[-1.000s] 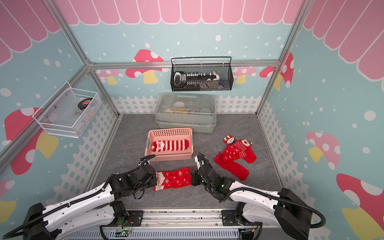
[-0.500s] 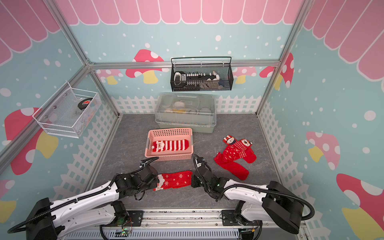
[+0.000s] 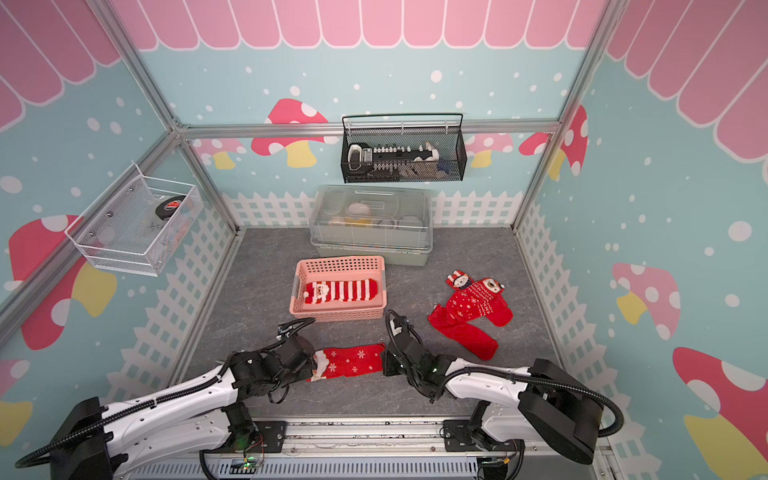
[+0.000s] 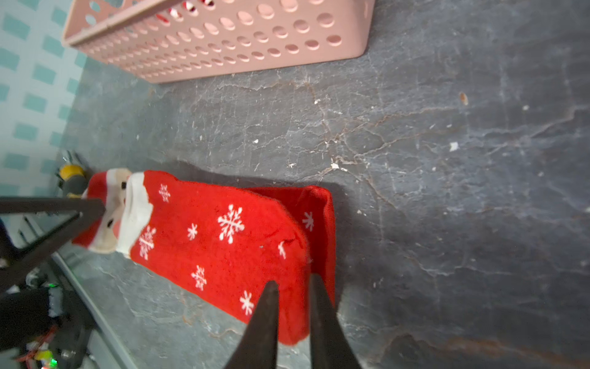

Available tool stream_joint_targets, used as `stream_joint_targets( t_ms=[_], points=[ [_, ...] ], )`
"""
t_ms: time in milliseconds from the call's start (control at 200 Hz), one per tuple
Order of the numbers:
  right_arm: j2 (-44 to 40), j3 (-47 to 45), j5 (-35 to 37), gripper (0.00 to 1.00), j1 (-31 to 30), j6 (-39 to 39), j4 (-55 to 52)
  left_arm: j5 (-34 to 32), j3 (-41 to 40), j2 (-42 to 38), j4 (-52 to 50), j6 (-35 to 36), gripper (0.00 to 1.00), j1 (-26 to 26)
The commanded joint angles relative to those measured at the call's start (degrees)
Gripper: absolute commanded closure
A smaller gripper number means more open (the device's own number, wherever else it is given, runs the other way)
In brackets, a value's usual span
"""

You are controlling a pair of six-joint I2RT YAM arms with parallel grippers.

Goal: Place the socks together as a pair
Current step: Flatten out the sock, then pick up a pair of socks from the center of the board.

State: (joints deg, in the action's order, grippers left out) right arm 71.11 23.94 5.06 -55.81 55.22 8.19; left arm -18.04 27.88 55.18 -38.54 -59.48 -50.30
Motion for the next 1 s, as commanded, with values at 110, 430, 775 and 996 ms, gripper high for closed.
stream_joint_targets(
  t_ms=[110,430,775,996],
  points=[
    [-2.4,1.0,2.2,0.48,-0.4,-1.9,-6.0,-3.1,-0.6,-2.8,0.2,-1.6,0.37,0.3],
    [2.3,2.5,-1.2,0.39,-0.4,-3.6,-1.1,-1.2,-2.7,-0.8,1.7,-2.3,0.37,0.6],
    [9.3,3.1,-0.8,0.45,-0.2,-1.6,4.1,1.0,-6.9,-0.7,7.1,-4.0,0.38,1.2],
    [11.7,2.7,-0.3,0.72,-0.1,-0.4,5.7,0.8,-7.8,-2.5,7.2,-5.1,0.38,2.0]
  ],
)
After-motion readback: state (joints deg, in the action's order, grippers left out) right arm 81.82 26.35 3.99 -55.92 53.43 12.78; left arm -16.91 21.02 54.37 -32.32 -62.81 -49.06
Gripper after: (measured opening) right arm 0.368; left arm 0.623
